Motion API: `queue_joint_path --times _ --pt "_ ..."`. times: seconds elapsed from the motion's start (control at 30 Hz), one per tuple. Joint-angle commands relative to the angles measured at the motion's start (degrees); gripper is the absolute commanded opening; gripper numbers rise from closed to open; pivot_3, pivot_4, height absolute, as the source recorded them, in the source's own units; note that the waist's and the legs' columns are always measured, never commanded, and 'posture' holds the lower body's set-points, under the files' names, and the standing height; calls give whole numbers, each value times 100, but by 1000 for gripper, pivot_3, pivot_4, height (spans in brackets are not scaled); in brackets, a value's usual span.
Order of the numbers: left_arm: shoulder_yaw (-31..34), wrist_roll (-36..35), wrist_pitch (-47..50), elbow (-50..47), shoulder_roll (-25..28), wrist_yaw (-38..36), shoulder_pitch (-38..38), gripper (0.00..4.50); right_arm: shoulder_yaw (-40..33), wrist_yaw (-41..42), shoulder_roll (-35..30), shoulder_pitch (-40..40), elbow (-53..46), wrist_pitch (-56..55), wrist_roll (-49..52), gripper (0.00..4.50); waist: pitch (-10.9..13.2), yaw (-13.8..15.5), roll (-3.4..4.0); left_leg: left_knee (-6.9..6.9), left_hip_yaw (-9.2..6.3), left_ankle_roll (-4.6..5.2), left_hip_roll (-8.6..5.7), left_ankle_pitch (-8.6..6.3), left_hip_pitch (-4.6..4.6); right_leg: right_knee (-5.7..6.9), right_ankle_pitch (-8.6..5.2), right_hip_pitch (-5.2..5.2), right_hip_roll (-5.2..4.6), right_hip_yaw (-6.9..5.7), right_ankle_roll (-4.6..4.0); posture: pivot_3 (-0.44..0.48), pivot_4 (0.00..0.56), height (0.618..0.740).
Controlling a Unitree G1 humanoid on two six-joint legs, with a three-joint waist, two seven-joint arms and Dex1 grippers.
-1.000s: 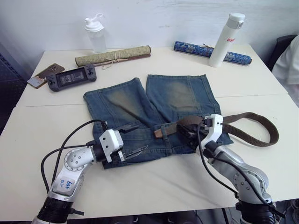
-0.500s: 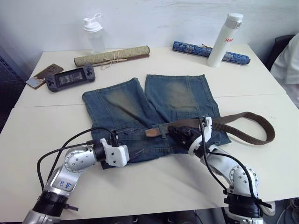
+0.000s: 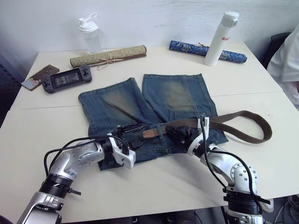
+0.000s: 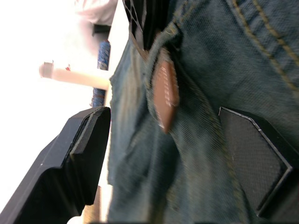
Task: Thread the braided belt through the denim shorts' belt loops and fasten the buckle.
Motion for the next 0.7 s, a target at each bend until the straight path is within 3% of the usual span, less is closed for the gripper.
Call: queue_joint_path --times 0.03,0.13,0.23,0.43,0.47,0.7 --pt "-114 243 -29 14 -8 276 -127 4023 75 30 3 9 -211 -22 162 0 0 -1 0 0 0 0 0 0 0 0 0 0 0 0 0 0 150 717" --pt "-166 318 -5 68 -12 407 -192 4023 91 35 -12 38 -231 -33 154 0 0 -2 0 0 0 0 0 0 0 0 0 0 1 -1 0 0 150 717" --pt "-195 271 -43 39 28 433 -186 3187 84 28 -46 66 -252 -57 158 0 0 0 0 0 0 0 0 0 0 1 0 0 0 -1 0 0 150 717" --pt "-215 251 10 -44 115 431 -135 299 85 13 -75 75 -261 -84 156 0 0 -5 0 -1 0 -1 1 1 0 1 0 0 1 -1 0 0 150 717" --pt "-213 267 32 -63 121 440 -131 71 82 16 -83 69 -254 -86 154 0 0 -4 0 -1 0 -1 1 1 0 0 0 0 1 -1 0 0 150 717" --pt "-206 294 169 -152 151 451 -89 71 116 19 -160 10 -259 -53 167 0 0 -3 0 1 1 -1 0 1 0 1 0 0 0 -1 0 0 150 717"
